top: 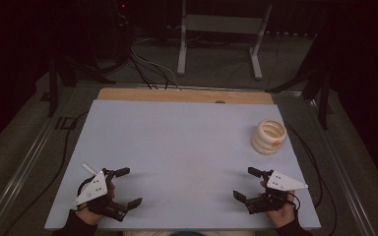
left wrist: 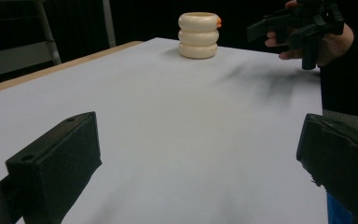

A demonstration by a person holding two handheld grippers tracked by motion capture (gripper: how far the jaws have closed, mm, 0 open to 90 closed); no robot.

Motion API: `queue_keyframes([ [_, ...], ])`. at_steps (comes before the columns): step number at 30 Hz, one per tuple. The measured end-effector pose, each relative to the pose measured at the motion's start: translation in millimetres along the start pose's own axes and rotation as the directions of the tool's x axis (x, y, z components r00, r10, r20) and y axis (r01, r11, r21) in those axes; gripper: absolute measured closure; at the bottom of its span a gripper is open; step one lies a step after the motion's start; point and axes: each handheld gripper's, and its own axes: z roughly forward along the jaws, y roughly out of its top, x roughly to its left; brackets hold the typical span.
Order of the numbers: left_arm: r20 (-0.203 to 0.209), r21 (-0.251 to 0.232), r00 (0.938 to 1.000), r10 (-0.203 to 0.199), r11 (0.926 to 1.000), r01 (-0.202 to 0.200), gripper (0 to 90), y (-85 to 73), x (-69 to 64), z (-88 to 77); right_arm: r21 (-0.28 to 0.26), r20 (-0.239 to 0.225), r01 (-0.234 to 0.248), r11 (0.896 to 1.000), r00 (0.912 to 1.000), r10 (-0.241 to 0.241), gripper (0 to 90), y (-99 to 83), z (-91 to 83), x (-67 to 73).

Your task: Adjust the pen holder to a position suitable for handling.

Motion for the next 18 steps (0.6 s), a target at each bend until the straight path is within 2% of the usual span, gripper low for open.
queue_keyframes([
  [3,-0.004,0.01,1.0,-0.005,0.9999,0.005,0.1,-0.9,1.0,1.2,0.029,0.002,-0.02,0.999,0.9998,0.02,0.0,0.3,3.1,-2.7],
  [4,-0.004,0.011,1.0,-0.006,0.9999,0.006,0.1,-0.9,1.2,1.4,0.036,-0.012,-0.034,0.999,0.9993,0.035,0.0,-0.5,4.9,-3.2],
  [9,-0.006,0.012,0.9999,-0.011,0.9999,0.011,0.1,-0.7,0.4,2.1,0.041,-0.009,-0.014,0.999,0.9999,0.015,0.0,0.4,5.5,-2.5],
  [14,-0.012,0.012,0.9998,-0.017,0.9998,0.018,0.1,-1.2,1.6,2.0,0.086,-0.044,-0.01,0.996,0.9989,0.014,0.0,-0.2,11.3,-3.5],
  [17,-0.016,0.011,0.9995,-0.028,0.9996,0.028,0.1,-2.1,2.2,1.3,0.118,-0.097,-0.039,0.992,0.994,0.051,0.0,2.6,13.2,-3.5],
  [18,-0.018,0.011,0.9995,-0.027,0.9996,0.027,0.1,-2.4,1.8,0.8,0.118,-0.097,-0.039,0.992,0.994,0.051,0.0,2.6,13.2,-3.5],
])
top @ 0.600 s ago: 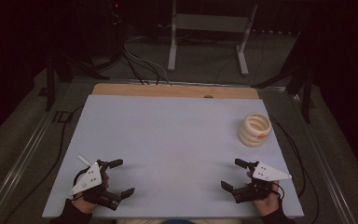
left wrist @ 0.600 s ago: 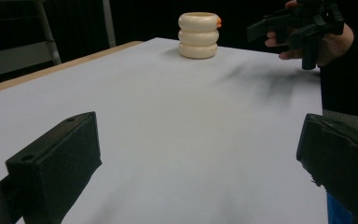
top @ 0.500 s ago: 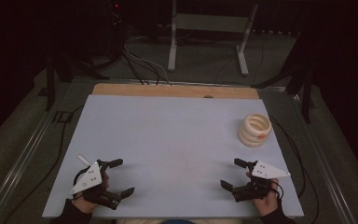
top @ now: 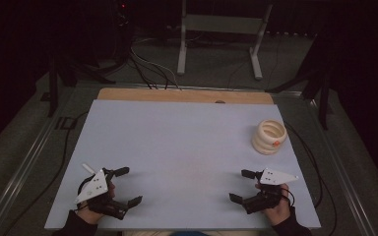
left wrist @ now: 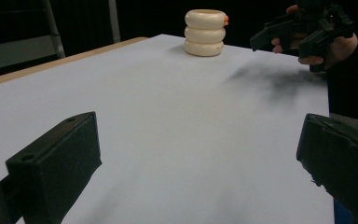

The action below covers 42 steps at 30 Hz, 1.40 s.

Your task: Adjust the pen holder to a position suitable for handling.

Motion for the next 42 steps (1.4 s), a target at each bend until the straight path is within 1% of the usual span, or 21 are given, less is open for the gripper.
queue_keyframes([
  [3,0.001,-0.002,1.0,0.006,1.0,-0.006,0.1,-0.4,-1.8,-2.2,0.015,-0.035,-0.011,1.0,0.9993,0.012,0.0,3.8,0.0,1.2],
  [5,0.001,-0.001,1.0,0.008,1.0,-0.008,0.1,-0.9,-2.3,-3.1,0.022,-0.056,-0.005,1.0,0.9984,0.007,0.0,7.7,-2.1,5.7],
  [8,0.006,-0.002,0.9999,0.015,0.9999,-0.015,0.1,-0.9,-3.0,-3.7,0.017,-0.066,-0.001,1.0,0.9978,0.002,0.0,10.9,-3.6,8.5],
  [9,0.007,-0.005,0.9999,0.015,0.9999,-0.015,0.1,-0.8,-3.1,-3.8,0.012,-0.067,0.006,1.0,0.9978,-0.005,0.0,14.9,-4.7,11.0],
  [10,0.007,-0.007,0.9999,0.013,0.9999,-0.013,0.1,-0.7,-3.1,-4.0,0.012,-0.067,0.006,1.0,0.9978,-0.005,0.0,14.9,-4.7,11.0],
  [12,0.007,-0.005,0.9999,0.014,0.9999,-0.014,0.1,-0.8,-2.8,-4.4,0.011,-0.059,0.012,1.0,0.9982,-0.011,0.0,20.3,-6.3,12.3],
  [13,0.006,-0.005,0.9999,0.014,0.9999,-0.014,0.1,-0.8,-2.4,-4.5,0.0,-0.056,0.01,1.0,0.9984,-0.01,0.0,25.1,-7.7,13.0],
  [14,0.005,-0.005,0.9999,0.01,0.9999,-0.01,0.1,-1.0,-2.2,-4.4,0.0,-0.056,0.01,1.0,0.9984,-0.01,0.0,25.1,-7.7,13.0],
  [17,0.005,-0.006,1.0,0.008,0.9999,-0.008,0.1,-1.1,-2.0,-4.0,0.006,-0.051,0.021,1.0,0.9985,-0.021,0.0,31.8,-7.1,14.8],
  [19,0.006,-0.006,0.9999,0.013,0.9999,-0.013,0.1,-0.5,-2.0,-4.1,0.009,-0.039,0.042,0.999,0.9984,-0.042,0.0,37.1,-6.7,17.1],
  [20,0.006,-0.007,0.9999,0.01,0.9999,-0.01,0.1,-0.4,-1.9,-3.8,0.007,-0.045,0.041,0.999,0.9982,-0.04,0.0,40.1,-6.8,17.7],
  [22,0.008,-0.005,0.9999,0.011,0.9999,-0.011,0.1,-0.5,-2.0,-3.6,-0.007,-0.031,0.042,0.999,0.9986,-0.042,0.0,46.2,-7.5,18.8],
  [23,0.009,-0.004,0.9999,0.011,0.9999,-0.011,0.1,-0.4,-2.2,-3.4,-0.004,-0.036,0.042,0.999,0.9984,-0.042,0.0,49.6,-8.0,18.7],
  [25,0.011,-0.005,0.9999,0.012,0.9999,-0.012,0.1,-0.3,-2.1,-3.1,-0.008,-0.021,0.054,0.999,0.9983,-0.054,0.0,55.4,-8.7,18.9],
  [27,0.012,-0.006,0.9999,0.01,0.9999,-0.01,0.1,-0.2,-2.0,-3.0,-0.006,-0.022,0.055,0.998,0.9982,-0.055,0.0,58.3,-9.2,18.4],
  [28,0.015,-0.006,0.9998,0.011,0.9999,-0.011,0.1,-0.3,-1.7,-2.5,-0.006,-0.009,0.065,0.998,0.9978,-0.065,0.0,66.3,-10.9,17.4],
  [31,0.016,-0.007,0.9998,0.009,0.9999,-0.009,0.1,-0.1,-1.0,-1.7,-0.012,0.006,0.079,0.997,0.9969,-0.079,0.0,73.5,-12.8,16.3],
  [35,0.021,-0.003,0.9997,0.014,0.9999,-0.014,0.1,0.0,-1.8,-0.9,-0.018,0.016,0.077,0.997,0.9969,-0.077,0.0,81.4,-14.7,12.6],
  [37,0.02,-0.006,0.9997,0.012,0.9999,-0.012,0.1,0.1,-1.8,-0.8,-0.022,0.032,0.082,0.996,0.9962,-0.081,0.0,85.0,-16.2,10.7],
  [38,0.019,-0.004,0.9997,0.013,0.9999,-0.013,0.1,0.1,-1.8,-0.8,-0.026,0.033,0.078,0.997,0.9964,-0.078,0.0,86.9,-17.2,9.6],
  [42,0.021,-0.005,0.9997,0.012,0.9999,-0.012,0.1,0.2,-1.6,-0.4,-0.026,0.064,0.074,0.997,0.9954,-0.072,0.0,94.5,-22.4,4.1],
])
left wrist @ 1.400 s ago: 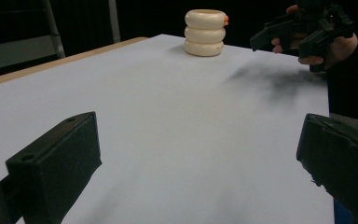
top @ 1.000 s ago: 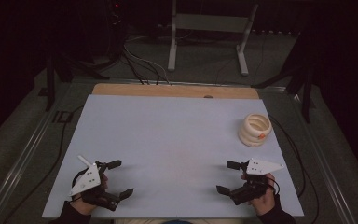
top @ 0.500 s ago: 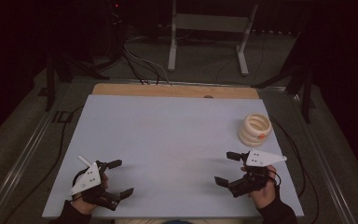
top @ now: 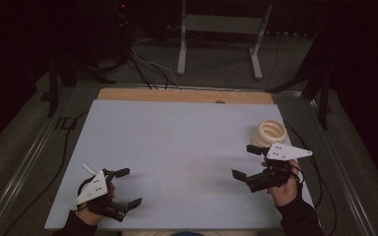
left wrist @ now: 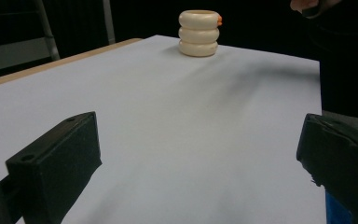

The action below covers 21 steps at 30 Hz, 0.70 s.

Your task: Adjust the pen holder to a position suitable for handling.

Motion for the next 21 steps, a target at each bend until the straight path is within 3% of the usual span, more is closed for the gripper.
queue_keyframes([
  [16,0.003,0.004,1.0,0.003,1.0,-0.003,0.1,0.0,-0.1,0.6,-0.025,0.075,-0.028,0.999,0.9967,0.03,0.0,18.3,-17.3,-29.6],
  [21,0.003,0.006,1.0,0.005,1.0,-0.005,0.1,-0.1,-0.1,0.6,-0.031,0.11,-0.057,0.998,0.9921,0.06,0.0,21.4,-20.5,-43.4],
])
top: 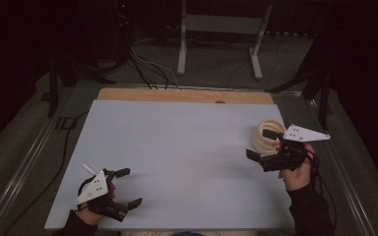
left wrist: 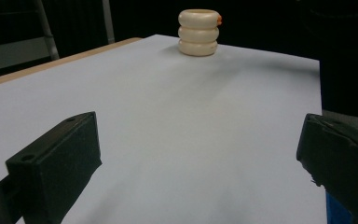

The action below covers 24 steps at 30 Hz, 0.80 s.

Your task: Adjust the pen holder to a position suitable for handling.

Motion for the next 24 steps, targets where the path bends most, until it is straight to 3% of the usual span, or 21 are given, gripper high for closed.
queue_keyframes([
  [10,-0.001,0.0,1.0,-0.001,1.0,0.001,0.1,0.1,-0.2,0.1,-0.015,0.08,-0.058,0.998,0.995,0.059,0.0,3.1,-2.1,-25.4],
  [24,0.001,0.005,1.0,-0.002,1.0,0.002,0.1,-0.1,-0.5,1.2,0.008,0.188,-0.179,0.984,0.9665,0.174,0.0,7.1,-7.5,-62.0],
])
